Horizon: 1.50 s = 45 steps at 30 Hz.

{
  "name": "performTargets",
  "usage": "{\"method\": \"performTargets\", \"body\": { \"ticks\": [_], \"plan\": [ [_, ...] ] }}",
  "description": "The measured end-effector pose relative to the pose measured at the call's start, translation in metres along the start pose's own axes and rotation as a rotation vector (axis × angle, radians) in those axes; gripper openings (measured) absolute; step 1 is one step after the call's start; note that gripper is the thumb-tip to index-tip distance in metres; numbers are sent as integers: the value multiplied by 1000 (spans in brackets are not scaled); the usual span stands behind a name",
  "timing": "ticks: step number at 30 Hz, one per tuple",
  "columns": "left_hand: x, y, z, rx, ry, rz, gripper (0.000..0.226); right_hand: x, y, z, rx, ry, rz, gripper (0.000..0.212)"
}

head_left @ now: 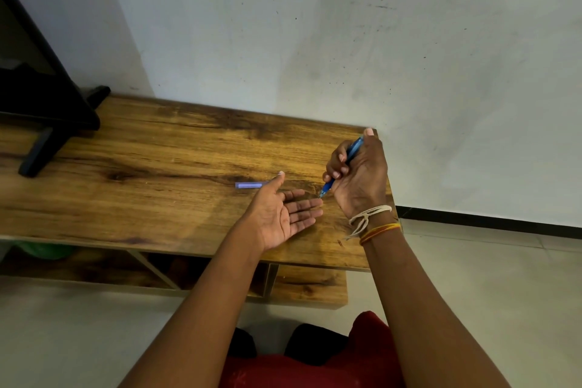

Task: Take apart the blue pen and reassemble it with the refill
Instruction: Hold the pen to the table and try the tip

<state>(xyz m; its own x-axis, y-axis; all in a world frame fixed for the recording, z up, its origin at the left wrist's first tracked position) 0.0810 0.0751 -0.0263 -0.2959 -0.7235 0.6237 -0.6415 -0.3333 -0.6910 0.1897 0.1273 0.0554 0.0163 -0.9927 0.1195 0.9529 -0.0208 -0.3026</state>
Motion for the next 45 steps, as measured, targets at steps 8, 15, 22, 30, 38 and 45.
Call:
{"method": "performTargets", "body": {
  "ticks": [8, 15, 22, 30, 38, 45],
  "plan": [
    [1, 6, -5, -11, -15, -20, 63, -1, -2, 1, 63, 23, -14, 54],
    [1, 7, -7, -15, -16, -17, 63, -1, -4, 0, 75, 19, -4, 55],
    [3, 8, -10, -15, -15, -22, 64, -1, -9, 0, 74, 24, 5, 55],
    [3, 8, -10, -18, -20, -32, 63, -2, -10, -6, 93, 11, 46, 55],
    [4, 8, -10, -23, -23, -40, 62, -2, -15, -6, 105, -1, 73, 54],
    [2, 7, -7, -22, -24, -45, 63, -1, -9, -5, 88, -8, 60, 54]
  ]
}}
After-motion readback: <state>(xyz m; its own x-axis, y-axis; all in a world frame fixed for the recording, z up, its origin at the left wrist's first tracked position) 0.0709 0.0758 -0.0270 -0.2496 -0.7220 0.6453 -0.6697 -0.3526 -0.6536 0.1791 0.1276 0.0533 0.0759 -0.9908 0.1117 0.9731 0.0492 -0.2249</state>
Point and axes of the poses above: each hand's wrist, its own x-axis away from the middle knuckle, its own y-axis out of the back of the hand, z = x × y, the point moved 7 cm from there along -x, towards the middle knuckle, and after that the axes turned 11 degrees about x, right-handed, at the moved point
